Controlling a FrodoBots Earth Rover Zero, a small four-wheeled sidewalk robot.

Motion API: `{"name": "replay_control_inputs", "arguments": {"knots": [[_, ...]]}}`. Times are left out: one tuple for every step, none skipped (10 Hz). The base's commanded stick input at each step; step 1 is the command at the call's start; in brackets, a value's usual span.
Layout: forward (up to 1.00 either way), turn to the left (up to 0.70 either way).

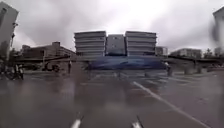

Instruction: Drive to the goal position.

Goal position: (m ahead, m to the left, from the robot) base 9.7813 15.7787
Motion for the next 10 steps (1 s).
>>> {"name": "replay_control_inputs", "arguments": {"knots": [[1.00,0.00],[1.00,0.00],[1.00,0.00],[1.00,0.00],[1.00,0.00],[1.00,0.00],[1.00,0.00],[1.00,0.00],[1.00,0.00],[1.00,0.00]]}}
